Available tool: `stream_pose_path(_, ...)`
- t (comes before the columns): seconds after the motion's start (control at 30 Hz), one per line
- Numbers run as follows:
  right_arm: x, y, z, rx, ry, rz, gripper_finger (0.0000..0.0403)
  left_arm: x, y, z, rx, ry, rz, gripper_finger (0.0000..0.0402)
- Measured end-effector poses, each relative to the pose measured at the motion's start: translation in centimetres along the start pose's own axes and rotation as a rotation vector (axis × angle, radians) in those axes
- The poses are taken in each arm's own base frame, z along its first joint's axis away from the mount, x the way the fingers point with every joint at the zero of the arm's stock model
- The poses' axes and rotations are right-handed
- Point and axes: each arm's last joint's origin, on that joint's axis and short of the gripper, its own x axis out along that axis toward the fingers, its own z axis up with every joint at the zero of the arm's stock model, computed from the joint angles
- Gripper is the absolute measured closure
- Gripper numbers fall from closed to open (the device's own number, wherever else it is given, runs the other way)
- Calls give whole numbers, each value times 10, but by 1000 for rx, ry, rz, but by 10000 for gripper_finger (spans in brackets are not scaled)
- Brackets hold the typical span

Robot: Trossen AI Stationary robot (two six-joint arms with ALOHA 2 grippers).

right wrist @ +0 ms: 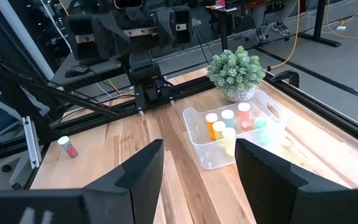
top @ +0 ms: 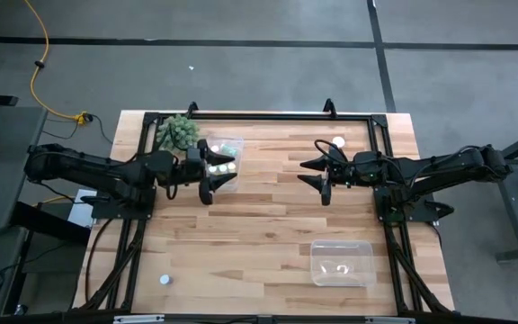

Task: Pick and place medicine bottles into bin by pill shape (circle, oval)
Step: Put the blue capsule bottle into the bottom transparent bin

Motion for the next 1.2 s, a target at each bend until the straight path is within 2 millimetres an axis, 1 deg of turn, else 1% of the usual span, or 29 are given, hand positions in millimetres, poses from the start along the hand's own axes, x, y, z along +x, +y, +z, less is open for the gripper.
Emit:
stream_pose_path(0.07, 0, 0, 0, 0, 0, 0, 210, 2, -1, 1, 16, 80, 11, 163)
stream_pose_path(0.13, 0, 0, 0, 0, 0, 0, 210, 3, -8, 6, 55, 193, 7, 163)
stream_pose_path(0.27, 0, 0, 0, 0, 0, 0, 210, -3, -30, 21, 169, 462, -57, 163)
stream_pose_path(0.4, 0, 0, 0, 0, 1, 0, 210, -22, -61, 28, 234, 697, -145, 163)
stream_pose_path(0.47, 0, 0, 0, 0, 1, -1, 210, -34, -78, 25, 244, 794, -191, 163)
stream_pose_path(0.53, 0, 0, -1, -3, 9, -3, 210, -48, -95, 15, 256, 894, -224, 163)
stream_pose_path(0.67, 0, -1, -3, -8, 32, -9, 210, -75, -132, -7, 248, 1033, -294, 163)
stream_pose_path(0.77, 0, -1, -5, -12, 47, -14, 210, -94, -160, -29, 255, 1110, -324, 163)
stream_pose_path(0.87, 0, -2, -6, -15, 58, -17, 210, -113, -181, -52, 277, 1183, -326, 163)
stream_pose_path(0.97, 0, -2, -7, -17, 67, -20, 210, -127, -194, -72, 302, 1239, -301, 163)
stream_pose_path(1.03, 0, -2, -7, -18, 70, -21, 210, -133, -199, -82, 321, 1263, -282, 163)
stream_pose_path(1.2, 0, -3, -8, -21, 84, -25, 210, -140, -205, -97, 339, 1295, -246, 163)
